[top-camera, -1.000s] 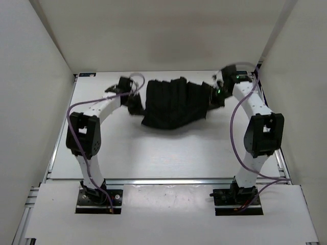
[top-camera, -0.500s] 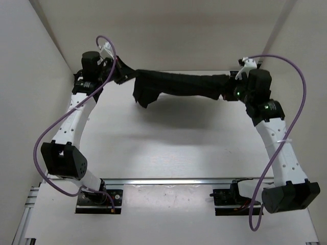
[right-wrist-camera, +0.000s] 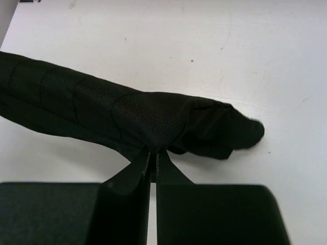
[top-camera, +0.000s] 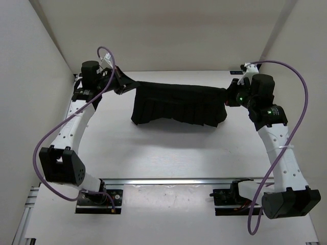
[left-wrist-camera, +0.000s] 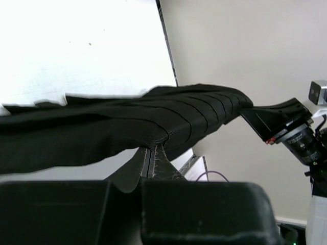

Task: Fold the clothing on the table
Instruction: Flatten the skirt out

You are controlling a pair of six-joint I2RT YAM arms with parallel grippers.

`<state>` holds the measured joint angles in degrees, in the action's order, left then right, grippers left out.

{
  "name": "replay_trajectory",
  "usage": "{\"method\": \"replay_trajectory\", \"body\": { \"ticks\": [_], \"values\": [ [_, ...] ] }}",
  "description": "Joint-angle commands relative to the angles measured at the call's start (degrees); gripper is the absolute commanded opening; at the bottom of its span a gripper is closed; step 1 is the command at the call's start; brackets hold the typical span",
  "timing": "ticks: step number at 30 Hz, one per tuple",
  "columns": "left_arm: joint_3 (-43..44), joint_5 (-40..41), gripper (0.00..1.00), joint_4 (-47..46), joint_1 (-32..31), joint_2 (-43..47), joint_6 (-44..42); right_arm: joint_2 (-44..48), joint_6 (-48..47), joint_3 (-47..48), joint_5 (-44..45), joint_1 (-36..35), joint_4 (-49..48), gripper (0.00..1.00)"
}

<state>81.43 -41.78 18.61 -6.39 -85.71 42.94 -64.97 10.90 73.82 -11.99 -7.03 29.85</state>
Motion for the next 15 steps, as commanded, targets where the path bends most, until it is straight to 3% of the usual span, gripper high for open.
{"method": "replay_trajectory", "body": {
  "ticks": [1,4,7,12,15],
  "values": [
    [-4.4,2.5,0.00,-4.3,2.7,7.1,0.8,2.2,-2.8,0.4,6.6,-1.1,3.3,0.00],
    [-10.1,-1.8,0.00,-10.1,2.4,13.8,4.5,9.7,-3.6,-2.9,8.0,-4.2,4.3,0.00],
    [-10.3,-0.9,0.00,-8.3,0.2,19.8,3.6,17.2,-5.2,-4.0,6.9,-6.1,4.9,0.00],
    [-6.3,4.7,0.00,3.2,-1.2,29.8,-2.8,26.1,-5.0,-2.9,9.4,-10.3,9.2,0.00],
    [-4.2,9.5,0.00,8.9,-1.2,32.1,-5.0,26.5,-4.7,-1.6,11.9,-12.4,11.1,0.00]
  ]
}}
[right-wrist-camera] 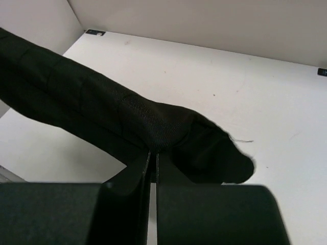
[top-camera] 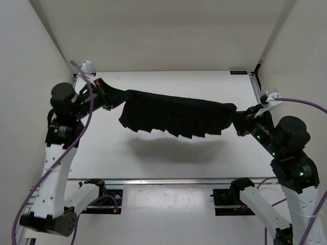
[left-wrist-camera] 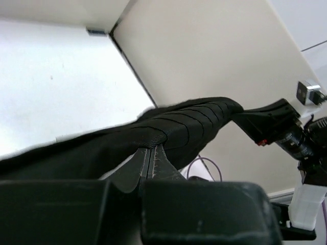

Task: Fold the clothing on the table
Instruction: Flatten the skirt out

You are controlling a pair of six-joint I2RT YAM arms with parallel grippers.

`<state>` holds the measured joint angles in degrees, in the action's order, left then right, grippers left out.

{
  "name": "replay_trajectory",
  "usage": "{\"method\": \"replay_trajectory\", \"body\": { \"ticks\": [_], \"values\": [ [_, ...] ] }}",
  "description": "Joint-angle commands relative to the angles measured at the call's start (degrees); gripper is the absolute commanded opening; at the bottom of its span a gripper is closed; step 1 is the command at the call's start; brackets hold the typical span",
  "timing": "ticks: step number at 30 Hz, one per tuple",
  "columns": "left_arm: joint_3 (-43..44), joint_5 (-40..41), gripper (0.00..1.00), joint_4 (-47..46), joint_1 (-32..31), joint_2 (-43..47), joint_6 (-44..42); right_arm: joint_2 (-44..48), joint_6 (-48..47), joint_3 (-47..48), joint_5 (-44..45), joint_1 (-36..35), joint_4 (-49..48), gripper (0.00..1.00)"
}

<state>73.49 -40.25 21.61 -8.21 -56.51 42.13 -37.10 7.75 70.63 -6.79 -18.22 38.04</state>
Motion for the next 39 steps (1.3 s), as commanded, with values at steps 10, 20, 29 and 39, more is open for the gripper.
{"method": "replay_trajectory", "body": {
  "ticks": [10,20,29,39],
  "values": [
    [-4.6,4.9,0.00,-3.2,4.2,-15.0,3.4,-26.6,0.2,3.0,-7.2,11.0,-4.4,0.00],
    [33.5,0.3,0.00,-6.3,4.5,-44.3,6.0,-47.9,1.7,29.4,-10.2,18.1,-10.1,0.00],
    [13.4,-5.1,0.00,-12.3,8.0,-30.9,8.6,-33.3,2.3,7.2,-11.0,16.2,-13.4,0.00],
    [-36.4,0.0,0.31,0.7,-0.1,-6.2,2.4,-15.3,11.4,-24.1,-24.0,14.0,7.6,0.27]
  ]
}}
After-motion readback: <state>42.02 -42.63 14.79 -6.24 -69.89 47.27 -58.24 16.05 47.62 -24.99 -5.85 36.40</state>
